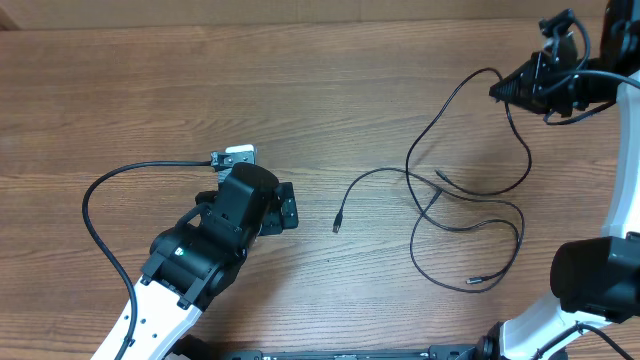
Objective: Untangle cables
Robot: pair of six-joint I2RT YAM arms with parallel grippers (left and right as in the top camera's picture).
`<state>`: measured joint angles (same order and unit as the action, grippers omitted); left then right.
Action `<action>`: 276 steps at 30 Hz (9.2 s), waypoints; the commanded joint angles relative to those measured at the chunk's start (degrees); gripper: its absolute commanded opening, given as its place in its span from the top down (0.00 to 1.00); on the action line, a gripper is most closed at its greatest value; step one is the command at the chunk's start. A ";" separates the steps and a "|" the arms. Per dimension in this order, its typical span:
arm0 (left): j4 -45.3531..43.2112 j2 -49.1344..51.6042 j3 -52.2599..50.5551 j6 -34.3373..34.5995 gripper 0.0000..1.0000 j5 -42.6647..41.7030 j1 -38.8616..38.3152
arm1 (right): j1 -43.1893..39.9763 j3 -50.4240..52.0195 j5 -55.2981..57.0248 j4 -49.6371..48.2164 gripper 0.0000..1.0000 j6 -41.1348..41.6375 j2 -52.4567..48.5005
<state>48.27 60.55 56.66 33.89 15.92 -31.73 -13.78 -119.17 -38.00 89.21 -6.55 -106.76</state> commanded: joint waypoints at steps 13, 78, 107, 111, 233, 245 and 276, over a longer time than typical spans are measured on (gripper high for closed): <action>-0.07 0.20 0.46 -1.14 0.00 0.98 0.22 | 0.26 -23.50 -0.70 -6.43 0.96 23.45 2.58; -0.07 0.20 0.46 -1.14 0.00 0.98 0.22 | 0.26 -45.11 -10.32 2.01 0.96 22.08 20.90; -0.07 0.20 0.46 -1.14 0.00 0.98 0.22 | -0.52 -45.09 62.71 -16.04 0.96 21.03 4.94; -0.07 0.20 0.46 -1.14 0.00 0.98 0.22 | -5.20 -45.05 64.08 -16.52 0.96 21.05 1.84; -0.07 0.20 0.46 -1.14 0.00 0.98 0.22 | 1.73 48.00 22.53 -27.39 0.05 -25.49 2.08; -0.07 0.20 0.46 -1.14 0.00 0.98 0.22 | 2.40 48.11 21.64 -20.11 0.51 -25.46 0.17; -0.07 0.20 0.46 -1.14 0.00 0.98 0.22 | 10.84 49.33 4.90 -20.98 0.96 -34.77 0.17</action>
<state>48.25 60.55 56.66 33.89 15.92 -31.73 -3.27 -68.12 -27.97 68.27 -41.56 -106.48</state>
